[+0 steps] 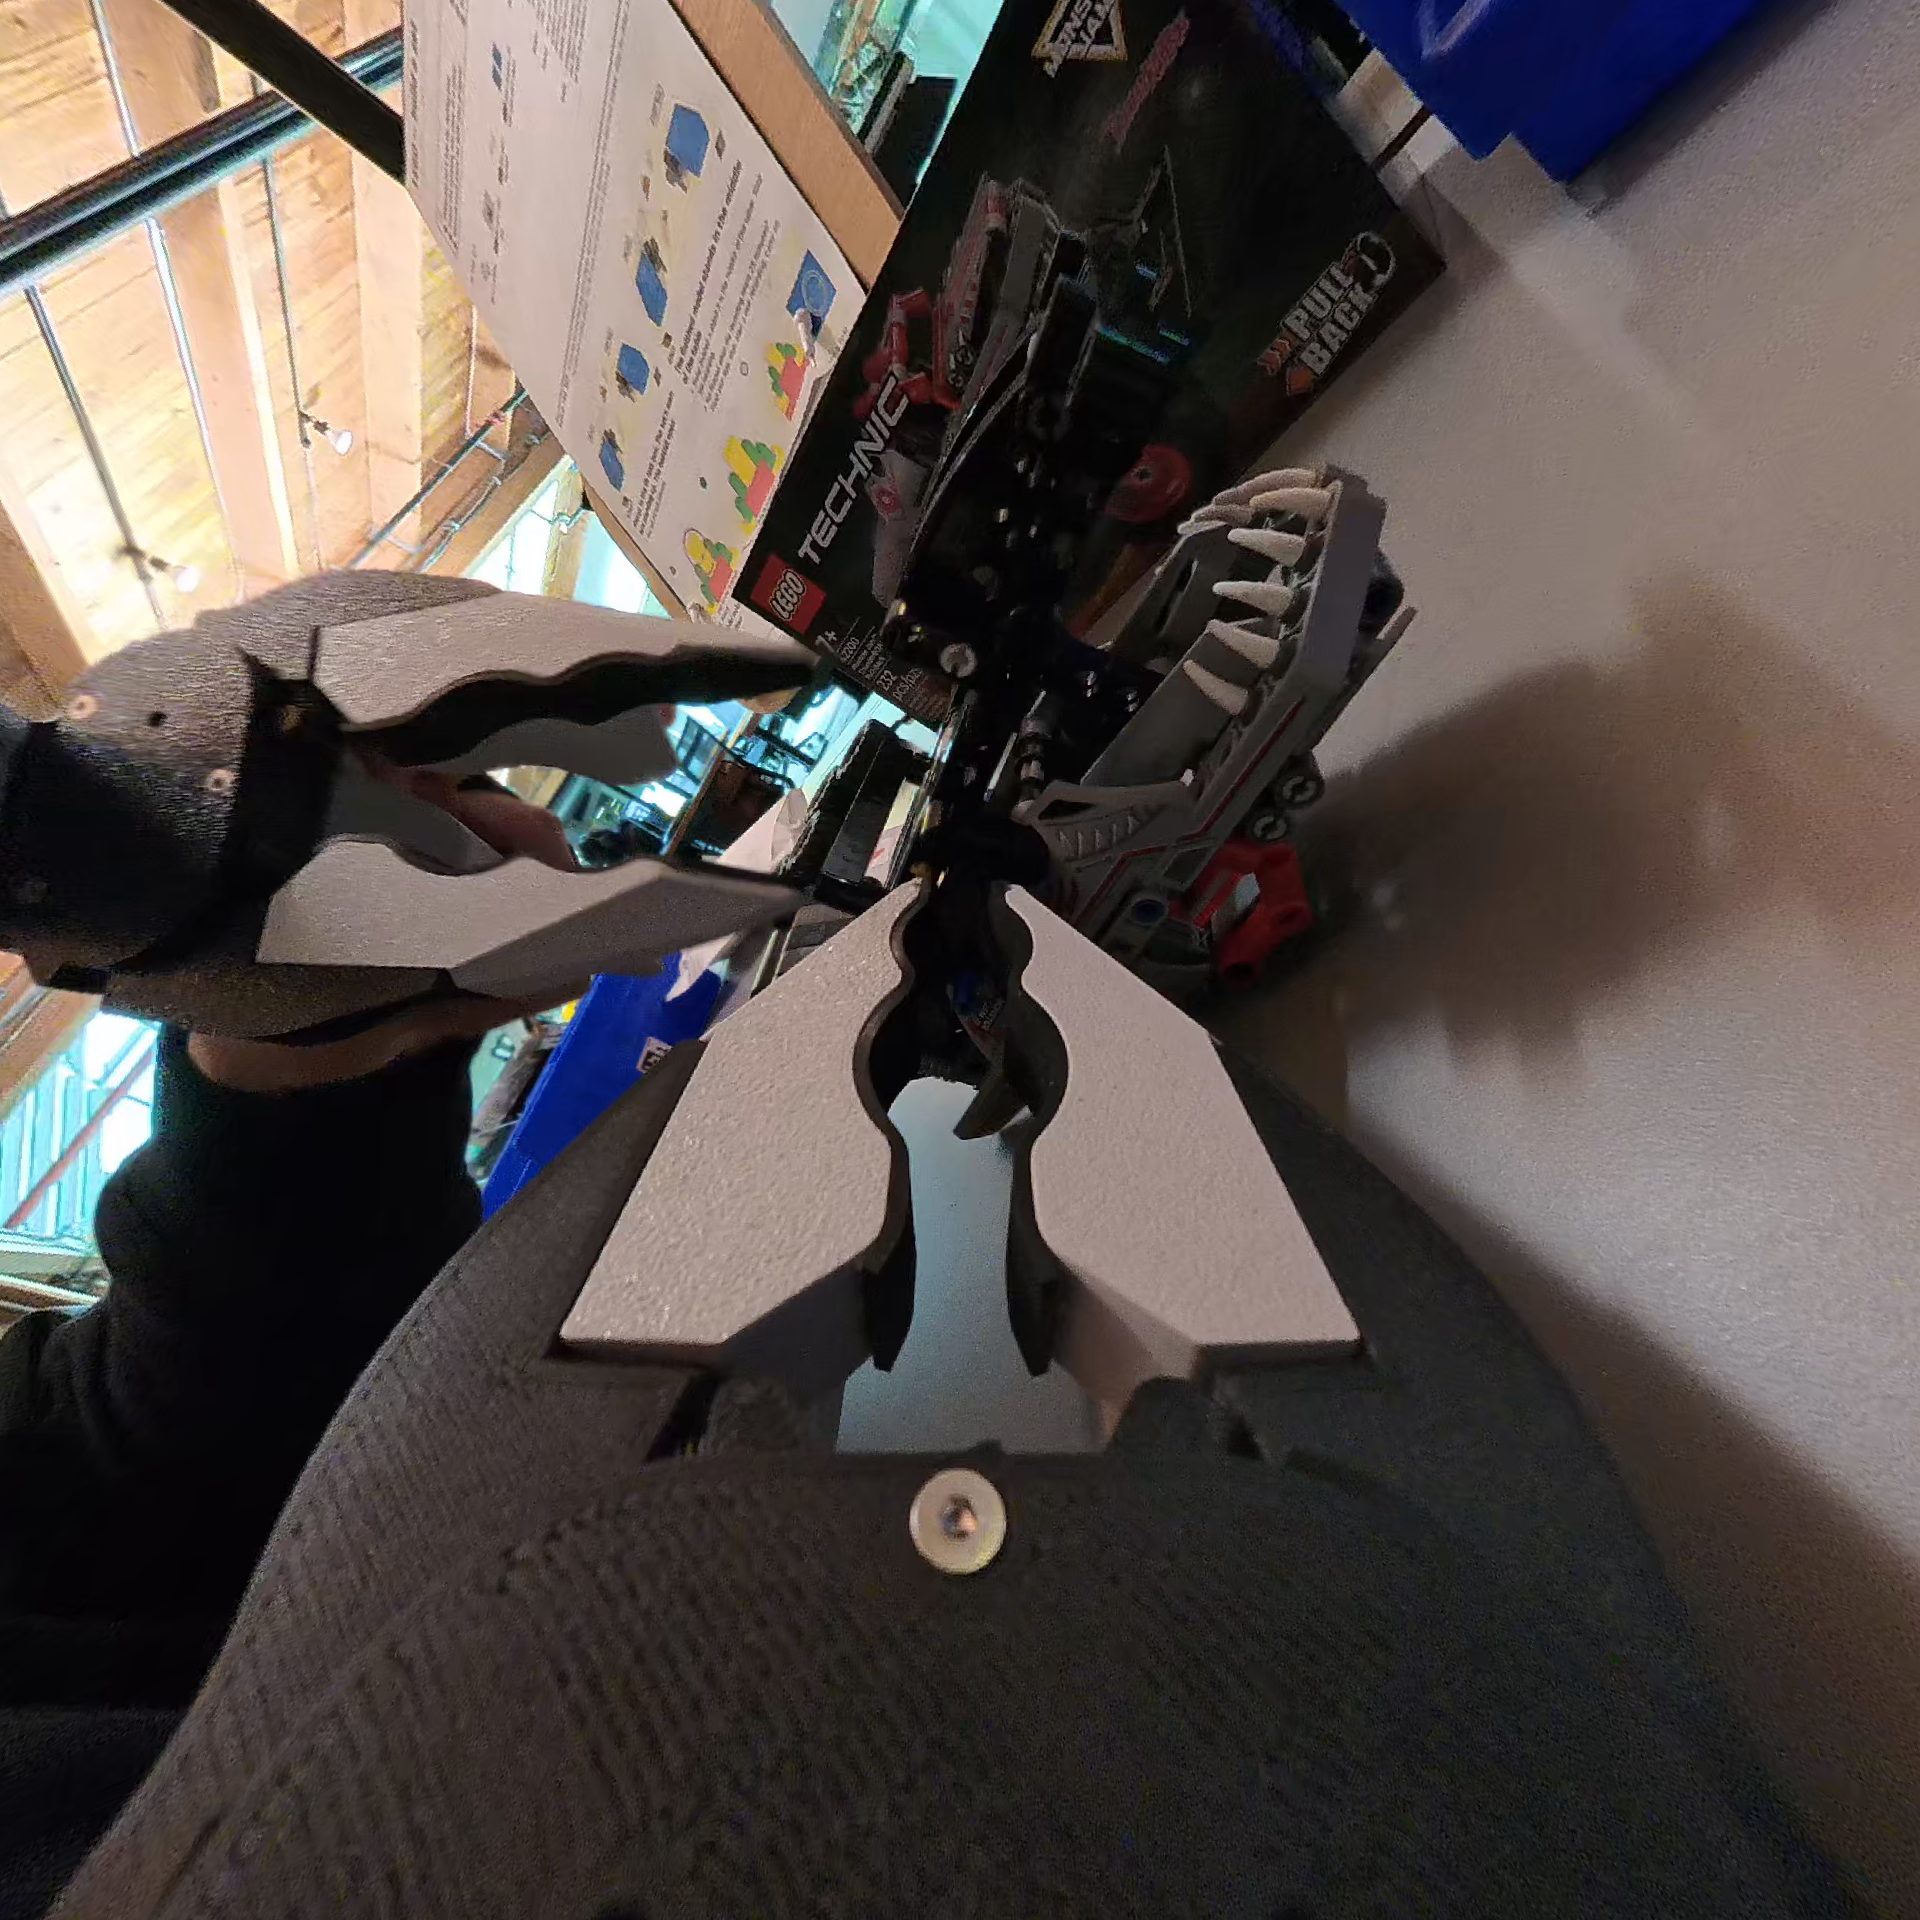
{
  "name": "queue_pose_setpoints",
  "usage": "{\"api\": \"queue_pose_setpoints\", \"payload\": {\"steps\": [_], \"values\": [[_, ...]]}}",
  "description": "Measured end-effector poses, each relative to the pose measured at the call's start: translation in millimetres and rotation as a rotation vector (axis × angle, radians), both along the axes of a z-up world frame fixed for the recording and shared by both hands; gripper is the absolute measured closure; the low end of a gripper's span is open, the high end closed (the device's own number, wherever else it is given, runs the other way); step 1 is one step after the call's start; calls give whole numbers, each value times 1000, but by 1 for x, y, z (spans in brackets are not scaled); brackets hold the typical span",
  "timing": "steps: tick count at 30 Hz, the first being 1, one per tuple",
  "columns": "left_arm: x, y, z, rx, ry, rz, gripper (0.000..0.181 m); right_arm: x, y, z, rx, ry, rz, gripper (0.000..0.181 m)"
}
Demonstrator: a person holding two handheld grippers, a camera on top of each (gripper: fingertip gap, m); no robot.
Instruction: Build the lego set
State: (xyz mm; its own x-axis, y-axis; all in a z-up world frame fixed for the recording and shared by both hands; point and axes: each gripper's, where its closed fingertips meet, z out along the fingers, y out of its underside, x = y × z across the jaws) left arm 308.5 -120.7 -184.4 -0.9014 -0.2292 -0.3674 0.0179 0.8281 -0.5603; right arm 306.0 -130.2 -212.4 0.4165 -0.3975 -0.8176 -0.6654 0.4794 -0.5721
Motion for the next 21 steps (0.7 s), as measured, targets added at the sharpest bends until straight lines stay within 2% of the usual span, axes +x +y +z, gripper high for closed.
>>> {"api": "queue_pose_setpoints", "payload": {"steps": [1, 6, 11, 15, 19, 20, 21], "values": [[-3, 1, 1, 30, -17, -51, 149, 0, 0, 0, 4, 2, 4, 173], [-13, 4, -9, 160, -38, -295, 163, 0, 0, 0, 39, 24, 21, 174], [-18, -4, -12, 205, -55, -442, 174, -1, 0, 0, 53, 32, 31, 174], [-15, -2, -17, 275, -93, -489, 175, -1, 0, 0, 65, 38, 40, 174], [-14, -2, -16, 287, -115, -510, 174, -8, 2, 3, 123, 51, 97, 165], [-15, -2, -16, 276, -107, -506, 174, -11, 1, 4, 129, 50, 111, 168], [-15, -2, -16, 262, -95, -504, 174, -15, 2, 7, 142, 32, 137, 181]]}}
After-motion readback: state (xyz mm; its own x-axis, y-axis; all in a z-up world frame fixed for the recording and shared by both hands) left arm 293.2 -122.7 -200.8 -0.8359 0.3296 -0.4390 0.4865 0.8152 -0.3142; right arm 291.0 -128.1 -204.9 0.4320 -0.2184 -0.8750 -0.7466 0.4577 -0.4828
